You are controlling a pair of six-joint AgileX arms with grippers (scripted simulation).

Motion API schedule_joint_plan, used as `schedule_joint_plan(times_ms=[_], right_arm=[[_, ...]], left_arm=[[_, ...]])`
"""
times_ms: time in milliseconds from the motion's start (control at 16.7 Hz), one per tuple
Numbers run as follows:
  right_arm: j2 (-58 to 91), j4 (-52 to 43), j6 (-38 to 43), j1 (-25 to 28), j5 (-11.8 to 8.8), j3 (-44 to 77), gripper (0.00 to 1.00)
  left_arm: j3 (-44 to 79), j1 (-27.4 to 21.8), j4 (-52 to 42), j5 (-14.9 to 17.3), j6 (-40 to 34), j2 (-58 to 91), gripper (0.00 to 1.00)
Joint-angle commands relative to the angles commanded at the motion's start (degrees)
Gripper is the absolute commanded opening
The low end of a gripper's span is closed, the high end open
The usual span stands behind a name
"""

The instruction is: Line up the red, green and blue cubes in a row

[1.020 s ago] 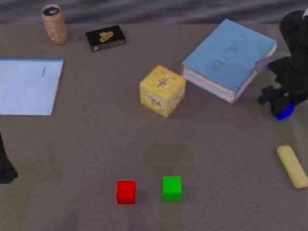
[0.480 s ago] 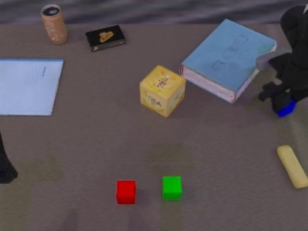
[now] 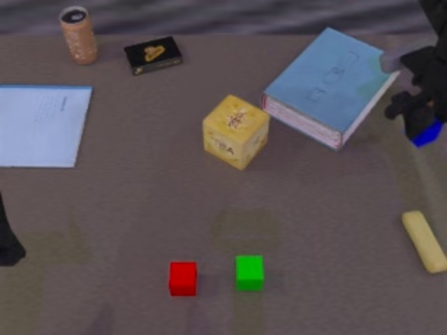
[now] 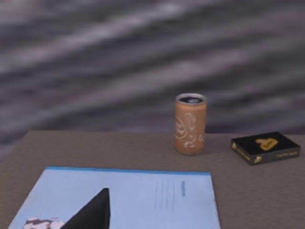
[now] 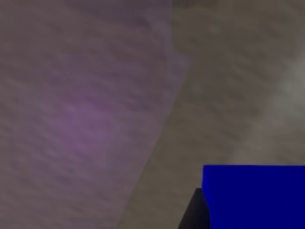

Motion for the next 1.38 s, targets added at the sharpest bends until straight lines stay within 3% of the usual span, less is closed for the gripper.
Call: schedule_joint_plan(times_ms=[240, 420, 1080, 1380], right_arm=[[-0.12, 0.24, 0.82, 0.24, -0.02, -0.53, 0.00], [-2.38, 0.97, 6.38, 3.77, 0.03, -3.51, 0.00], [-20.39, 6.55, 49.95, 28.44, 0.22, -28.41, 0.00], [-26.97, 9.04, 61.37, 35.81, 0.51, -36.08, 0.00]], left_arm=[[0.00, 0.00, 0.00, 0.00, 0.00, 0.00, 1.00], [0.00, 0.00, 0.00, 0.00, 0.00, 0.00, 1.00], [0.00, 0.00, 0.00, 0.00, 0.00, 0.00, 1.00], [0.00, 0.00, 0.00, 0.00, 0.00, 0.00, 1.00]])
